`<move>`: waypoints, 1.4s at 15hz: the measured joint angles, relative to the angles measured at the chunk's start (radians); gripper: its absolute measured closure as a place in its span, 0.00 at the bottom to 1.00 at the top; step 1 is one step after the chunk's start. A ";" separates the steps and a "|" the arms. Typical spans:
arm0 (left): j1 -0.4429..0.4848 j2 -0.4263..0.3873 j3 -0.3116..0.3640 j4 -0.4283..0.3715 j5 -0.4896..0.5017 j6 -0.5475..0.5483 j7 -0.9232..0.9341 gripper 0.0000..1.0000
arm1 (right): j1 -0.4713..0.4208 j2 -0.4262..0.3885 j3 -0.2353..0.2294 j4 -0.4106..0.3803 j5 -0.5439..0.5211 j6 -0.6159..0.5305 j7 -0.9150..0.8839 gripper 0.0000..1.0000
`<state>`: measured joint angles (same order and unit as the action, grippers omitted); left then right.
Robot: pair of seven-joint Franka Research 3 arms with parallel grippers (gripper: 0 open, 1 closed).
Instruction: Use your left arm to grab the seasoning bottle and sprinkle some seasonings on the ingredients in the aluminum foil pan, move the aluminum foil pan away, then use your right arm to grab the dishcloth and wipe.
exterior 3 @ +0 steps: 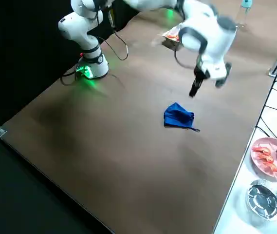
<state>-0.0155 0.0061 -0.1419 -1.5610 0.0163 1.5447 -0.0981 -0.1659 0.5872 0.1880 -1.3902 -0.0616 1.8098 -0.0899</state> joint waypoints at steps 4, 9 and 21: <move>0.001 0.000 0.003 0.000 0.000 0.000 0.000 0.00 | 0.029 -0.219 0.004 0.005 0.002 -0.186 0.000 0.00; 0.001 0.000 0.004 0.000 0.000 0.000 0.000 0.00 | 0.087 -0.391 0.006 -0.015 0.002 -0.316 0.000 0.00; 0.001 0.000 0.004 0.000 0.000 0.000 0.000 0.00 | 0.107 -0.542 0.000 -0.203 0.002 -0.279 -0.041 0.00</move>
<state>-0.0142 0.0062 -0.1381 -1.5611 0.0163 1.5445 -0.0981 -0.0592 0.0447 0.1881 -1.5928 -0.0593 1.5311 -0.1311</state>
